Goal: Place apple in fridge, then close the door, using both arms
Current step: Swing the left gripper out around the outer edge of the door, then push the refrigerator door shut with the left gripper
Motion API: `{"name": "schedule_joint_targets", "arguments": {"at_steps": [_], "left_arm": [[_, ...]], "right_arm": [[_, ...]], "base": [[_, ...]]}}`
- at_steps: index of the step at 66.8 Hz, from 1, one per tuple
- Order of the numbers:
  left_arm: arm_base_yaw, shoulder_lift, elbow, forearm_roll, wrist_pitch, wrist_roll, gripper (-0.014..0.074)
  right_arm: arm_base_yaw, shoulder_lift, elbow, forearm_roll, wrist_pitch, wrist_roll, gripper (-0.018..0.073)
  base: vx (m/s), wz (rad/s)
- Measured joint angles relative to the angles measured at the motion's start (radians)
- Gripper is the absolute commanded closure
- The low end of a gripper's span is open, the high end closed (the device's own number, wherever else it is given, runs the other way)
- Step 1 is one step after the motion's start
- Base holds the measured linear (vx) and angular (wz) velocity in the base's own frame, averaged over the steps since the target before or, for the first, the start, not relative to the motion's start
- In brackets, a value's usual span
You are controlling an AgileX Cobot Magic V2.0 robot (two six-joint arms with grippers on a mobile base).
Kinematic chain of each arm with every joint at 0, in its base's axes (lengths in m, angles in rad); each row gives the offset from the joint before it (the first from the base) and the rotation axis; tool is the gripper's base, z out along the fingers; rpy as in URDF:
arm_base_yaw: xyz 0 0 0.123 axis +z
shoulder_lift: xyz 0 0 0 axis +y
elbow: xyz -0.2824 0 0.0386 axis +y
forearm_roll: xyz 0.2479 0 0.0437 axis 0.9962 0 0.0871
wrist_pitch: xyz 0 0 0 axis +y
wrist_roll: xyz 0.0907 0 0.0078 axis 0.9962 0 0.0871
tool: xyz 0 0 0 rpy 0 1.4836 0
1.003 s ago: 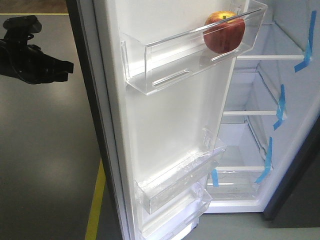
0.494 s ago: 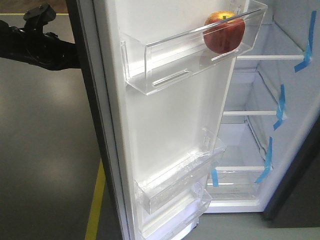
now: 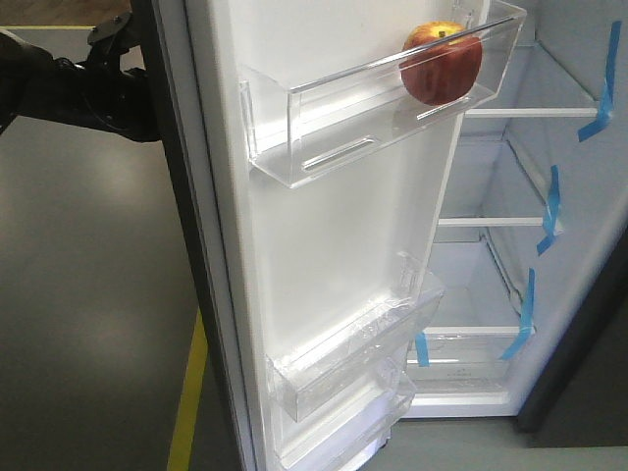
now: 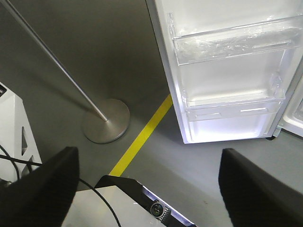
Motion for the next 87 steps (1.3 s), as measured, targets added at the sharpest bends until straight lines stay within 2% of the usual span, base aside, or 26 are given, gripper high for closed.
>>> {"name": "schedule_joint_targets", "arguments": {"at_steps": [25,41,64,87], "left_arm": [[-0.092,-0.011,-0.009,0.001,0.089,0.032,0.0603],[-0.161,-0.051,-0.009,0.001,0.094,0.057,0.0603],[-0.295,-0.072,-0.009,0.002,0.078,0.064,0.0603],[-0.448,-0.072,-0.009,0.011,-0.015,0.082,0.0603]], "right_arm": [[0.000,0.000,0.000,0.000,0.000,0.000,-0.0015],[0.000,0.000,0.000,0.000,0.000,-0.001,-0.0015],[0.000,0.000,0.000,0.000,0.000,-0.001,-0.0015],[0.000,0.000,0.000,0.000,0.000,-0.001,-0.0015]], "base": [[0.00,0.00],[0.00,0.00],[0.00,0.00],[0.00,0.00]]}}
